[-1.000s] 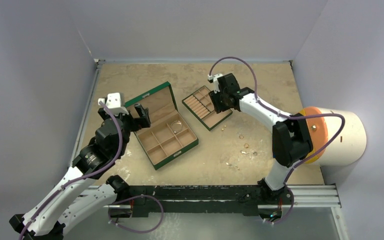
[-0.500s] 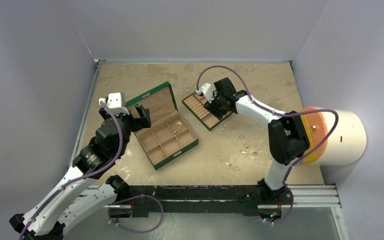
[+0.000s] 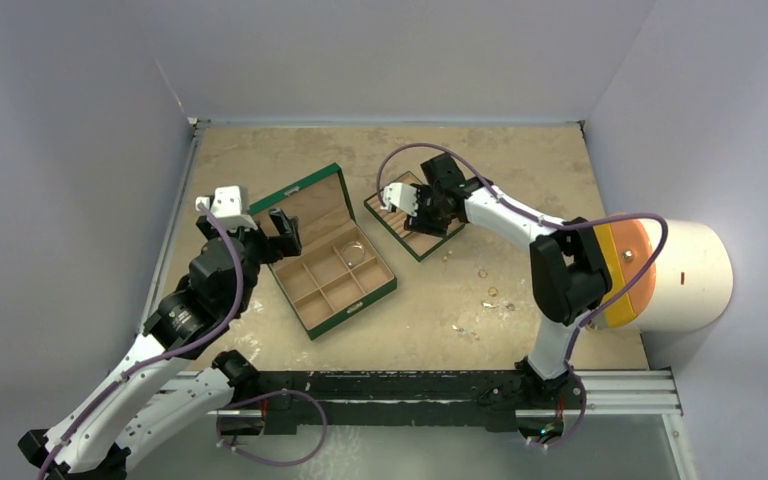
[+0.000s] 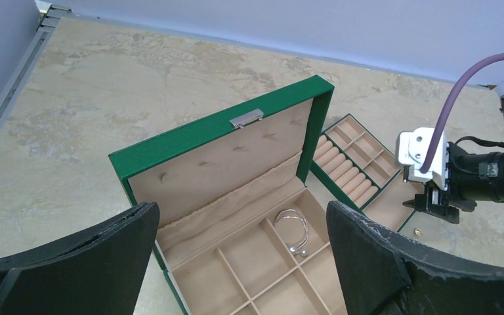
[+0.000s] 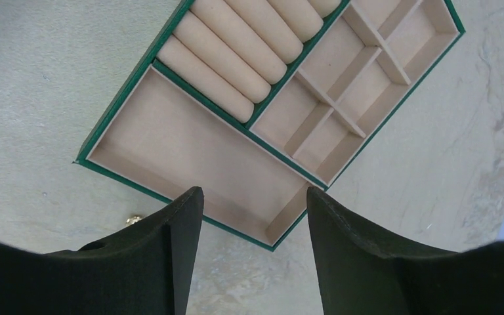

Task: Organize the mixed jewelry

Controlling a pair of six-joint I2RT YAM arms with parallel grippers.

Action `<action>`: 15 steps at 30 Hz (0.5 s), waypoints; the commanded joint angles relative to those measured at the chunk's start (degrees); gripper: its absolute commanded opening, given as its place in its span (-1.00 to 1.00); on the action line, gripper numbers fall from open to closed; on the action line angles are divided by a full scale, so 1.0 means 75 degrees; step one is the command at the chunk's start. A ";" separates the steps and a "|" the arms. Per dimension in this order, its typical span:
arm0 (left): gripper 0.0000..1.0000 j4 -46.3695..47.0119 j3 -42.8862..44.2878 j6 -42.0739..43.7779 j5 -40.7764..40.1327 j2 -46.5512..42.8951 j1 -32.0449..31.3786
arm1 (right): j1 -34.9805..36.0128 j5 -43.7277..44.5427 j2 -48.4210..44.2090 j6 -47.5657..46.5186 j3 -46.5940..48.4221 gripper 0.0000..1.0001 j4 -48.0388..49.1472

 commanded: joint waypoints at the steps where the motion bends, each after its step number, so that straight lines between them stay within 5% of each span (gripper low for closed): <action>1: 0.98 0.0247 0.0189 0.0025 0.0053 -0.0047 0.0033 | -0.0022 -0.0375 0.0135 -0.0673 0.0371 0.25 -0.0122; 15: 0.98 0.0237 0.0189 0.0031 0.0011 0.0006 0.0036 | -0.0116 -0.0855 0.1009 -0.0737 0.1174 0.24 -0.0452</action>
